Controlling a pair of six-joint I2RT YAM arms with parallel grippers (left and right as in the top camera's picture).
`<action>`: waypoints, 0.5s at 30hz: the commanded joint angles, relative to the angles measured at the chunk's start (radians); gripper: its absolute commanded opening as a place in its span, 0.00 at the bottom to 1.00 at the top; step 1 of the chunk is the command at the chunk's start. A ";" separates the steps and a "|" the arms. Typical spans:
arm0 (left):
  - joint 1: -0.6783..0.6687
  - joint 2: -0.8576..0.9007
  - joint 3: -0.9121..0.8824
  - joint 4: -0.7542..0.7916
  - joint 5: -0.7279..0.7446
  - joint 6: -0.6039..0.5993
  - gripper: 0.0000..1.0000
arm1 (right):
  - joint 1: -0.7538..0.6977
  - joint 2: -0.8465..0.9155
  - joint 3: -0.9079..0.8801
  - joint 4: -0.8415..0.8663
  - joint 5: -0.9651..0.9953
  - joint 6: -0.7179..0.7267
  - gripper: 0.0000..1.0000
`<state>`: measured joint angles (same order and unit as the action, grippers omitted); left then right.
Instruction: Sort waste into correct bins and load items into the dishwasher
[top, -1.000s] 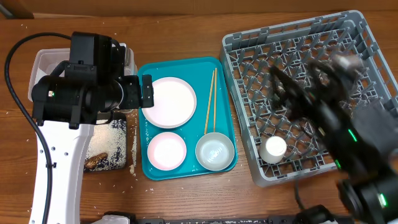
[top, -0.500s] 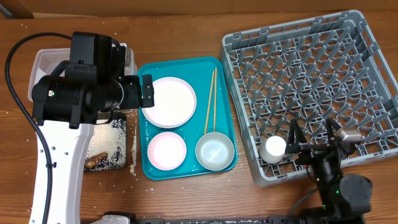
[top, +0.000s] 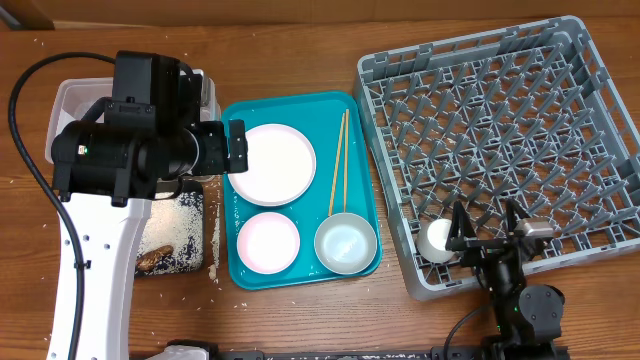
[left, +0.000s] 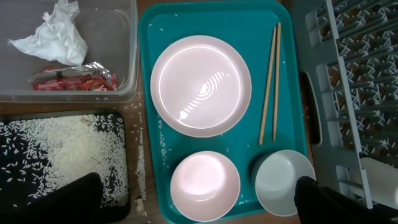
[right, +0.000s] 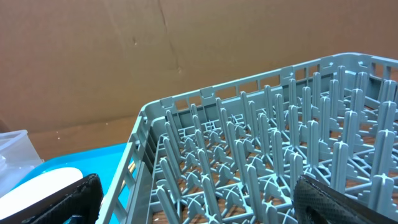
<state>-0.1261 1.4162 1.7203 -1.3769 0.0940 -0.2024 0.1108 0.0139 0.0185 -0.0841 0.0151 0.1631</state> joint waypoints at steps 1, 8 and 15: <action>-0.005 0.004 0.001 0.000 0.007 0.012 1.00 | -0.007 -0.010 -0.010 0.002 0.002 -0.003 1.00; -0.005 0.004 0.001 0.000 0.007 0.012 1.00 | -0.008 -0.010 -0.010 0.002 0.002 -0.003 1.00; -0.005 -0.113 -0.059 0.140 -0.082 0.058 1.00 | -0.007 -0.010 -0.010 0.002 0.002 -0.003 1.00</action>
<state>-0.1261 1.4021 1.7065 -1.3266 0.0544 -0.1799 0.1108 0.0139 0.0185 -0.0834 0.0151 0.1635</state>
